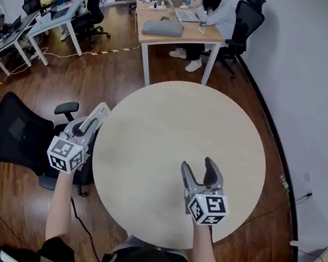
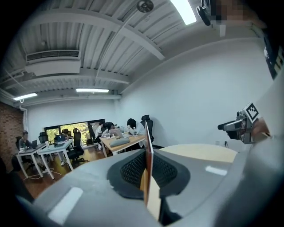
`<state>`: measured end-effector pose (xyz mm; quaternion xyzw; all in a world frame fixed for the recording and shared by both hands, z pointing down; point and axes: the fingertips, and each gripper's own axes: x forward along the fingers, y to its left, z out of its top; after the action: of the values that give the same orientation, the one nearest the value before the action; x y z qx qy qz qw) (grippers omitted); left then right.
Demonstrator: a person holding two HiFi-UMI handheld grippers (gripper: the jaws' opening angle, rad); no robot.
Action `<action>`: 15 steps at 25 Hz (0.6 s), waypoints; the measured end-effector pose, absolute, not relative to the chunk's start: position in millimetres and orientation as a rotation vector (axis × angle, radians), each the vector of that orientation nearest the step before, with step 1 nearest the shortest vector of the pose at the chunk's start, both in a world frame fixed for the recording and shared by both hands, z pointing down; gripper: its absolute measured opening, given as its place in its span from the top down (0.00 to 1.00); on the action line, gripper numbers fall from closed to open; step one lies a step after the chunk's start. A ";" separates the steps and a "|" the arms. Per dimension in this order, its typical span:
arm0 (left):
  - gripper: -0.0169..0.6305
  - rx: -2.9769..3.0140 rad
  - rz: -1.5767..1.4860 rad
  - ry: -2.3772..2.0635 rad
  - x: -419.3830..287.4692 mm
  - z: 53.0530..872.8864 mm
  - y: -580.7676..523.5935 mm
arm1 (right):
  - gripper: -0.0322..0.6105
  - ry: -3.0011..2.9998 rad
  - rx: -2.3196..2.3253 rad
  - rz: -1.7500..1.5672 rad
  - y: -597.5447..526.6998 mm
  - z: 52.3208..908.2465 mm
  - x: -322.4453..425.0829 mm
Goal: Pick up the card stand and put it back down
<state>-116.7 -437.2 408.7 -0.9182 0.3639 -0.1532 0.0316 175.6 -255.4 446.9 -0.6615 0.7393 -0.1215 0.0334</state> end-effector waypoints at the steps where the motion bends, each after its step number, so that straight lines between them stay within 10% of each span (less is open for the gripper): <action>1: 0.94 -2.821 -0.496 1.111 -112.5 409.5 -446.7 | 0.43 2.275 -2.040 -0.382 -258.6 450.0 178.6; 15: 0.95 -3.217 -0.609 0.589 28.6 565.9 -518.8 | 0.43 2.322 -2.012 -0.563 -302.2 547.6 206.8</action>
<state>28.6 -518.8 565.9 -0.9629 0.1762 -0.1823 -0.0925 206.8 -302.2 547.6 -0.6442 0.7433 -0.1801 0.0091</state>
